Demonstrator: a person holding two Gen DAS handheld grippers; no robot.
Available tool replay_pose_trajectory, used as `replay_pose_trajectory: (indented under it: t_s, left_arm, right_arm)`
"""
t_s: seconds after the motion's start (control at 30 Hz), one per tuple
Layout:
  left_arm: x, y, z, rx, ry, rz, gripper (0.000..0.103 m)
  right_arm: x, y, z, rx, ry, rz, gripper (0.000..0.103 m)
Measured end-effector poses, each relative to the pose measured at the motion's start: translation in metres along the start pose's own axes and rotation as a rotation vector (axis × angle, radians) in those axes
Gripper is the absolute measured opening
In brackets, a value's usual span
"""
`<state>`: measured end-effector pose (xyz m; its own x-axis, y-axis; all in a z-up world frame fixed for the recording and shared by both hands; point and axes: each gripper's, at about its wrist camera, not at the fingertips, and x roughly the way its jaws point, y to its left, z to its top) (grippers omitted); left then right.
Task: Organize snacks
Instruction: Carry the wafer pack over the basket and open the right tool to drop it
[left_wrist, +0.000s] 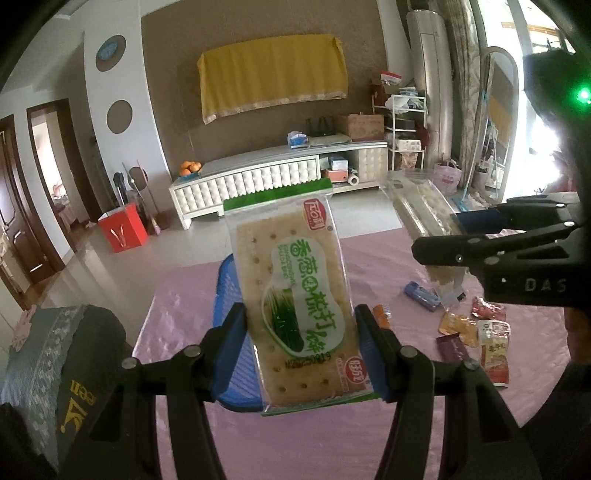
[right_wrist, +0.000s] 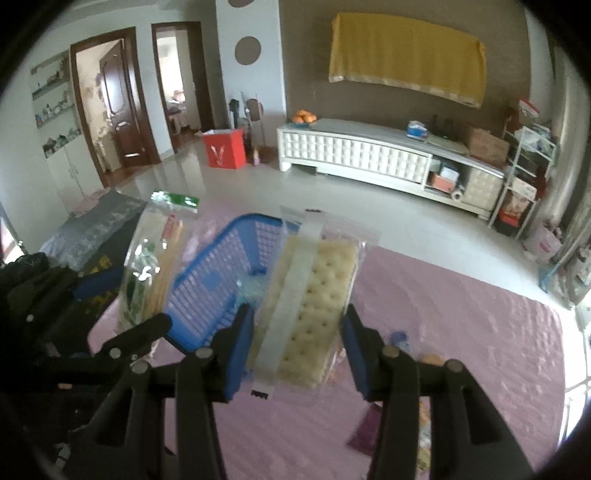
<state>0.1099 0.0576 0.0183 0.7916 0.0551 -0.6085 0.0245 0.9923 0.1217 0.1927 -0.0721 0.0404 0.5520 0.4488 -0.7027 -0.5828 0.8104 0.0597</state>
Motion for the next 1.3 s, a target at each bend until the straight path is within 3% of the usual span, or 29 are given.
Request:
replay_pose_trajectory:
  t_s: [0.13,0.57,0.77,1.03,1.3]
  left_arm:
    - [0.007,0.018,0.006,0.002,0.015,-0.001,0.056]
    - [0.066,0.077,0.008,-0.099,0.114,-0.069,0.056]
    - [0.082,0.078,0.005,-0.105,0.148,-0.123,0.056]
    - [0.094,0.082,0.002,-0.130,0.171,-0.124,0.056]
    - [0.096,0.083,0.002,-0.134,0.190,-0.112,0.056]
  right_arm:
    - [0.015,0.009,0.013,-0.002,-0.011,0.052,0.052]
    - [0.070,0.036,0.036,-0.065,0.075,0.066,0.052]
    - [0.097,0.041,0.036,-0.077,0.142,0.073,0.052]
    - [0.122,0.048,0.031,-0.097,0.232,0.098,0.052]
    - [0.128,0.055,0.016,-0.142,0.269,0.047,0.053]
